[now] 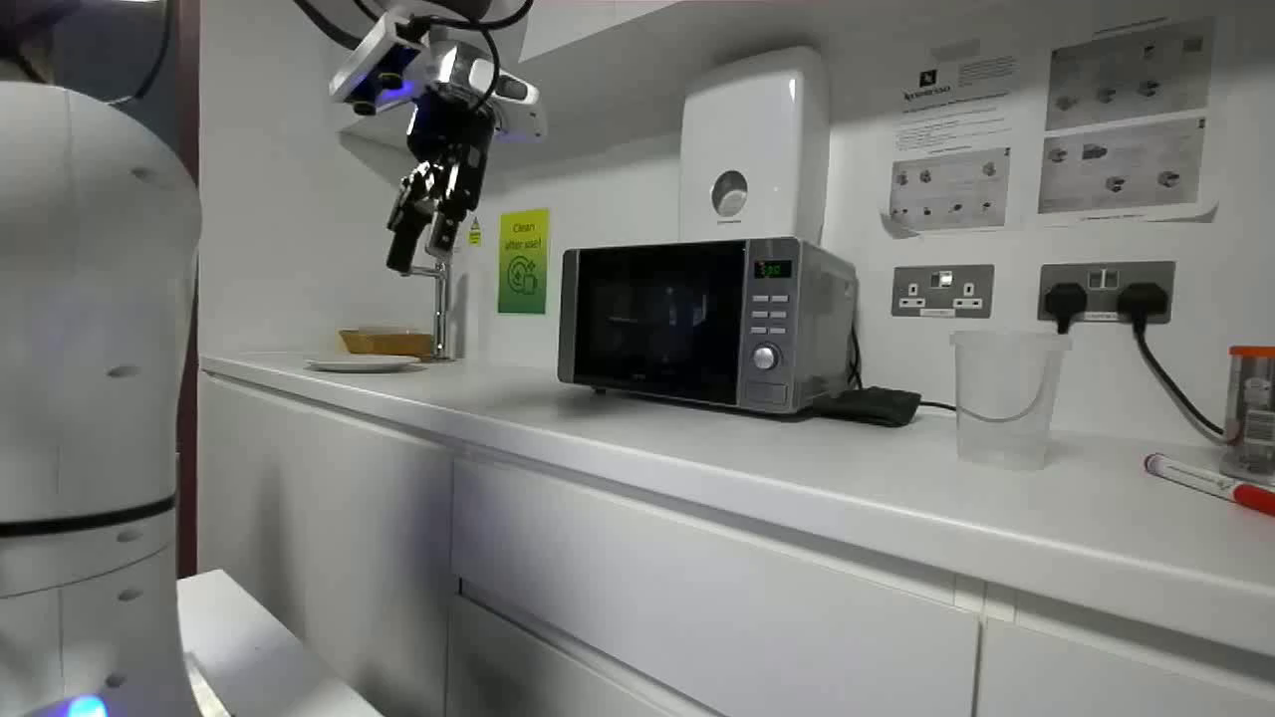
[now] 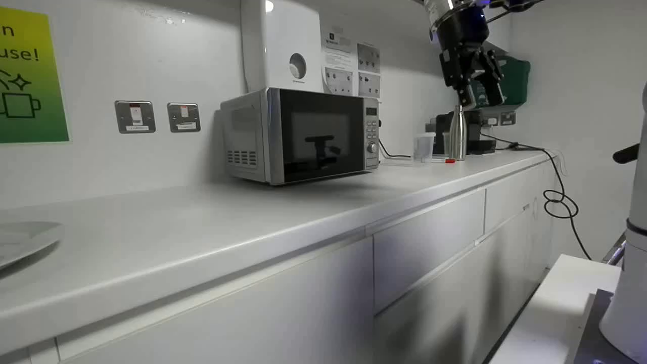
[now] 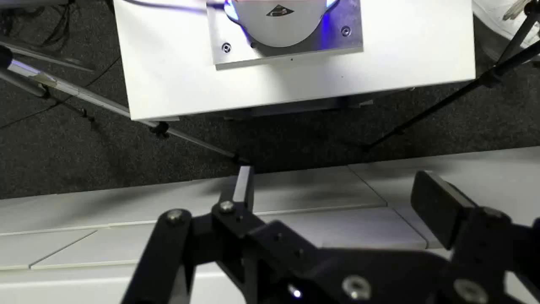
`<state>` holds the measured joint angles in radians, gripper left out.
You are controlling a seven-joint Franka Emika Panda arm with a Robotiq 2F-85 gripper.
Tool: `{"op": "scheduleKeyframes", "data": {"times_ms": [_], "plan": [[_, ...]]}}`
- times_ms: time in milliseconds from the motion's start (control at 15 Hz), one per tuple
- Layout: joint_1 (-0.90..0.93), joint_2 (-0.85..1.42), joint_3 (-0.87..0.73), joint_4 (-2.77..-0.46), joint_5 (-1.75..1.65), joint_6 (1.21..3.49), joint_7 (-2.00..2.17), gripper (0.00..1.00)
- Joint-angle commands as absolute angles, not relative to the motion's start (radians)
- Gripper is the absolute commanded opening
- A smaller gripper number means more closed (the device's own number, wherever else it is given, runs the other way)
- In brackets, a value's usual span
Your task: Turn the knob on the microwave to the right
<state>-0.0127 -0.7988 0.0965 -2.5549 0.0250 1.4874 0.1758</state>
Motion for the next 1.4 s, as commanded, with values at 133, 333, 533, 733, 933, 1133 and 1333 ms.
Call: {"op": "scheduleKeyframes", "data": {"times_ms": [133,333,533,733,933,1133,1333], "plan": [[-0.009,-0.798,0.093,-2.554,0.023,1.486,0.178,1.00],[-0.027,-0.811,0.107,-2.567,-0.004,1.523,0.212,1.00],[-0.037,-0.816,0.103,-2.588,-0.055,1.631,0.212,1.00],[-0.065,-0.779,0.096,-2.613,-0.127,1.809,0.227,1.00],[-0.099,-0.744,0.091,-2.655,-0.169,2.008,0.264,1.00],[-0.136,-0.697,0.093,-2.683,-0.184,2.179,0.304,1.00],[-0.165,-0.667,0.098,-2.691,-0.187,2.270,0.331,1.00]]}}
